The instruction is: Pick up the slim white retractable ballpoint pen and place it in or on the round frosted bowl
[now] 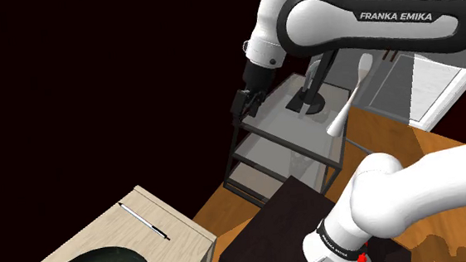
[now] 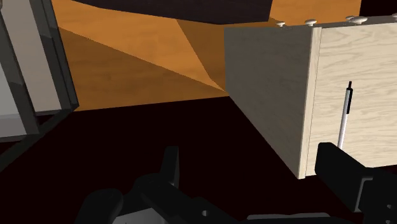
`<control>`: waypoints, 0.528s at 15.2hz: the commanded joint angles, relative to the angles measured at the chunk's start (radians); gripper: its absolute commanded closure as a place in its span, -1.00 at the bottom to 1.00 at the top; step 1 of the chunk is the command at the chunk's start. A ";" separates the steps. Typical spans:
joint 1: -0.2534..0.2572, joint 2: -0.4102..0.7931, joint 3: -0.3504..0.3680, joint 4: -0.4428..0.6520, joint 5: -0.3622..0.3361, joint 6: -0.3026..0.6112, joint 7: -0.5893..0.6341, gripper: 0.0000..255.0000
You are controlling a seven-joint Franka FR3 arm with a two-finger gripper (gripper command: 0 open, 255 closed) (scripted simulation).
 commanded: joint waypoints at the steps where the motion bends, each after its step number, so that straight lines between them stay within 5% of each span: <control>1: 0.014 0.032 0.020 -0.021 0.026 0.057 0.015 -1.00; 8: 0.061 0.211 0.100 -0.024 0.103 0.256 0.065 -1.00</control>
